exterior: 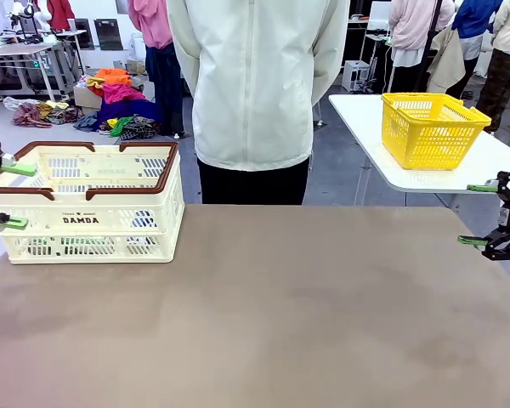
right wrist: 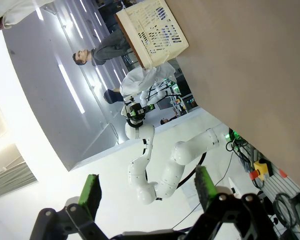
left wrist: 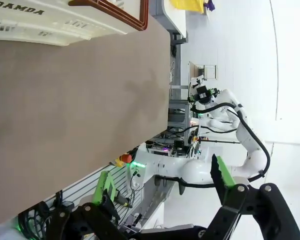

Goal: Place the drinks into the Shopping basket.
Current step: Pick up one drink and place it into the Shopping basket.

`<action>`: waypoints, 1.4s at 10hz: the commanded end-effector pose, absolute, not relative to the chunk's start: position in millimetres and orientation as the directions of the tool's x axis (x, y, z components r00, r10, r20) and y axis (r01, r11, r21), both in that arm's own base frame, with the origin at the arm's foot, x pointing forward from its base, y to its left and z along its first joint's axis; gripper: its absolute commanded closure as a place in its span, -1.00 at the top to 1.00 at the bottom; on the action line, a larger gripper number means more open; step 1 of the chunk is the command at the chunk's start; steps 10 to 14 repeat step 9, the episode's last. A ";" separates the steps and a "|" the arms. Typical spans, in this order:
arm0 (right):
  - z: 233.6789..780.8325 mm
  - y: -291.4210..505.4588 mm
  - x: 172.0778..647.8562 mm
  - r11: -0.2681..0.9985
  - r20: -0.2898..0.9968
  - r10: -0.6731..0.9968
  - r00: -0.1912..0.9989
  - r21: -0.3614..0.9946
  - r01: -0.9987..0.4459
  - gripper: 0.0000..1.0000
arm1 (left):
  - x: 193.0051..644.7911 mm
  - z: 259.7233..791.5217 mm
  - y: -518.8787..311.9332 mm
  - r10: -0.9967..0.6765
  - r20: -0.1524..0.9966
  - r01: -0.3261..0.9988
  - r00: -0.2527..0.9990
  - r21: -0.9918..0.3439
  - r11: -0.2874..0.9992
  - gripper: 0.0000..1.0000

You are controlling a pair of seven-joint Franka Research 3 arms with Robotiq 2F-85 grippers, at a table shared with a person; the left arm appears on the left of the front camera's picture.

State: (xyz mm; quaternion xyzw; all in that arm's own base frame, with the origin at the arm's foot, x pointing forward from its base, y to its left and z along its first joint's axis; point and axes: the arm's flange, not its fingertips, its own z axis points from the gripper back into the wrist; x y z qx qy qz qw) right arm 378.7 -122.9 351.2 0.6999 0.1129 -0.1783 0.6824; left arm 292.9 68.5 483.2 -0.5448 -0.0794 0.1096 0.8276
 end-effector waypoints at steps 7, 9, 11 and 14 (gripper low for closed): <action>355.6 -123.5 377.9 -0.033 -0.413 -0.078 0.908 0.911 0.411 1.00 | 292.8 484.0 69.7 0.269 0.031 -0.072 0.963 -0.929 0.364 1.00; 355.6 -123.5 377.9 -0.033 -0.413 -0.078 0.908 0.911 0.411 1.00 | 292.8 484.0 69.7 0.269 0.031 -0.072 0.963 -0.929 0.364 1.00; 355.6 -123.5 377.9 -0.033 -0.413 -0.078 0.908 0.911 0.411 1.00 | 292.8 484.0 69.7 0.269 0.031 -0.072 0.963 -0.929 0.364 1.00; 355.6 -123.5 377.9 -0.033 -0.413 -0.078 0.908 0.911 0.411 1.00 | 292.8 484.0 69.7 0.269 0.031 -0.072 0.963 -0.929 0.364 1.00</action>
